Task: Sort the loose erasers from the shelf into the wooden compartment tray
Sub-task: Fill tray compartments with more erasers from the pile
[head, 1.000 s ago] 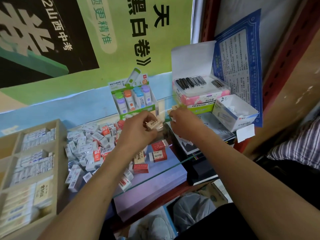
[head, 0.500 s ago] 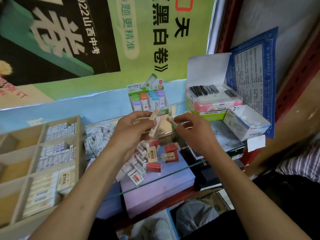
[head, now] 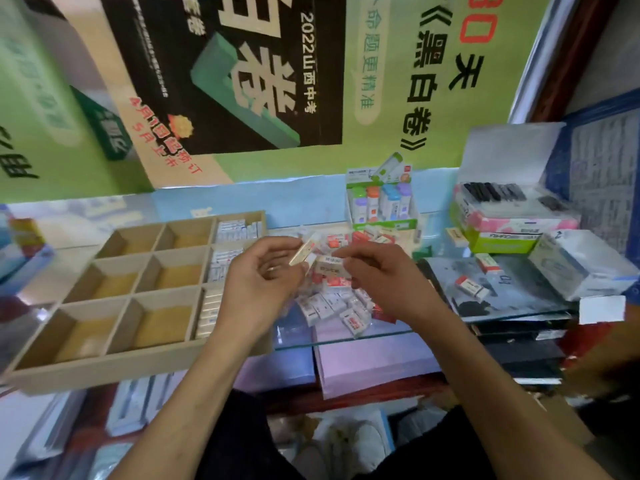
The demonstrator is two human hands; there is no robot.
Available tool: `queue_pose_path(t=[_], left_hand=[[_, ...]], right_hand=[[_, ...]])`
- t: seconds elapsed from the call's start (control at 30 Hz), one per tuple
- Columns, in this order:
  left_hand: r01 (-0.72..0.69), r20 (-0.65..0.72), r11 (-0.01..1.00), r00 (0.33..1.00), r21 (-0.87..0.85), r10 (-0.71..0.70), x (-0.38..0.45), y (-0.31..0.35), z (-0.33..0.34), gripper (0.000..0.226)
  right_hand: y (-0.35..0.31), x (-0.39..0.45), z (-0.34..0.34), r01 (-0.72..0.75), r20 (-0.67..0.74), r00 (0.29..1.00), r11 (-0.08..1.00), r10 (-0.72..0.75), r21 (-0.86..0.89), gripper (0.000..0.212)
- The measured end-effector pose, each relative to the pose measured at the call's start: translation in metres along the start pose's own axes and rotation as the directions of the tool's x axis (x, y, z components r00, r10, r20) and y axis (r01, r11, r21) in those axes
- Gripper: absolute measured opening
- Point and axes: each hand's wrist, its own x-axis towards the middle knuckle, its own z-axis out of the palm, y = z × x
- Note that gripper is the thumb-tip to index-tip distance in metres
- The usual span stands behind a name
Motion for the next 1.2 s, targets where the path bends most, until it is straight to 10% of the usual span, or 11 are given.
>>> queue_pose_path(t=[0.33,1.2], left_hand=[[-0.023,-0.150,0.991,0.988,0.128,0.042,-0.031,-0.009,-0.094,0.037],[-0.054,0.073,0.999,0.996,0.011,0.053,-0.012,-0.025,-0.117,0.028]], right_hand=[[-0.044,0.013,0.072,-0.072,0.184,0.982,0.992,0.052,0.107,0.019],[-0.053,0.021,0.100,-0.174,0.373,0.926,0.950,0.068,0.260,0.031]])
